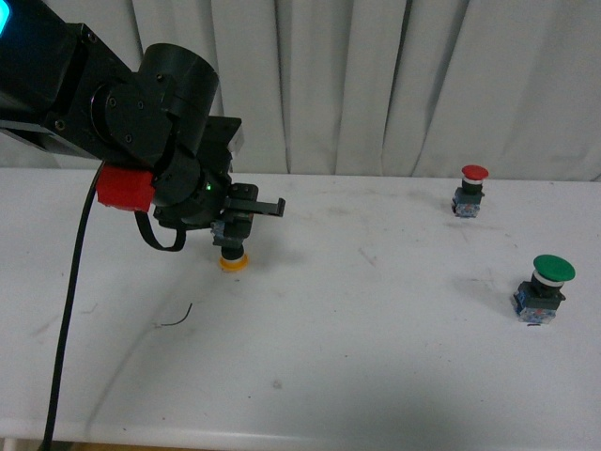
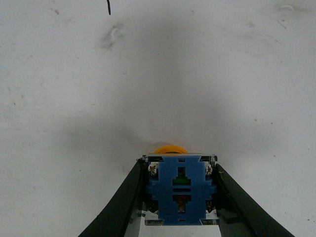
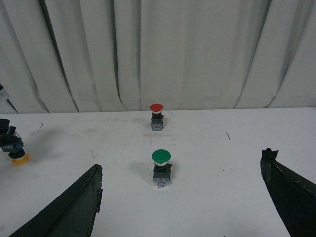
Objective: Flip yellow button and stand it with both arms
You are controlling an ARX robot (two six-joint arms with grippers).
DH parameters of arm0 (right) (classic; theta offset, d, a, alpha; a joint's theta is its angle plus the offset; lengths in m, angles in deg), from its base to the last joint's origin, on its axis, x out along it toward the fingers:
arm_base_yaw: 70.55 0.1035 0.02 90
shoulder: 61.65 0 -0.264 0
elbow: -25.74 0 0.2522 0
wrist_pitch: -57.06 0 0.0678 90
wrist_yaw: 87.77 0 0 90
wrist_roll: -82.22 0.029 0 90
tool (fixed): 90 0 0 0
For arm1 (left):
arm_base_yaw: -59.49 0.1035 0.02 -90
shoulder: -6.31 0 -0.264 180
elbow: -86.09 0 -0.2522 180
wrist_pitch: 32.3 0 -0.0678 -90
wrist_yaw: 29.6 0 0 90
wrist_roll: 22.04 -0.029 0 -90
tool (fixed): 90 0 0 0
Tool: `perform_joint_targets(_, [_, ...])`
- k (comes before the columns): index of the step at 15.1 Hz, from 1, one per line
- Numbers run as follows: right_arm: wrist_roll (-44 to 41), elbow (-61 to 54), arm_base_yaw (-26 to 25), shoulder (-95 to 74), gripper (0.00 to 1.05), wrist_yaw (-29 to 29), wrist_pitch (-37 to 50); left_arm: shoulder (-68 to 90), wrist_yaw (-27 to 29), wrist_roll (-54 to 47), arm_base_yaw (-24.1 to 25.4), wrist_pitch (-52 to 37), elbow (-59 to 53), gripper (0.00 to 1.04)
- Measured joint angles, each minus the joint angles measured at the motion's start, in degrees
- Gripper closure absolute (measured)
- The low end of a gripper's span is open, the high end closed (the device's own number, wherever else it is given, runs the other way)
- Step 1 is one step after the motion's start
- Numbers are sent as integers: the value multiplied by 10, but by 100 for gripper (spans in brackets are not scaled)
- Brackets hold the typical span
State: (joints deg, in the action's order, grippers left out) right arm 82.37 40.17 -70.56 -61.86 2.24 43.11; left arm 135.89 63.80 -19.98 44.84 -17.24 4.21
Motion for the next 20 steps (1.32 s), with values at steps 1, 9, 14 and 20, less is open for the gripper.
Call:
perform_joint_targets(1, [0,0,0,0,6,0,0,-9,-5,0,-1,-6,-7,70])
perform_joint_targets(9, [0,0,0,0,6,0,0,-417,-79,-24,-42,-145,-350,71])
perform_joint_targets(14, [0,0,0,0,6,0,0,-641,-134,19,-18,-146,-506,71])
perform_joint_targets(20, [0,0,0,0,6,0,0,-683,-368,318,62,-400,-621,71])
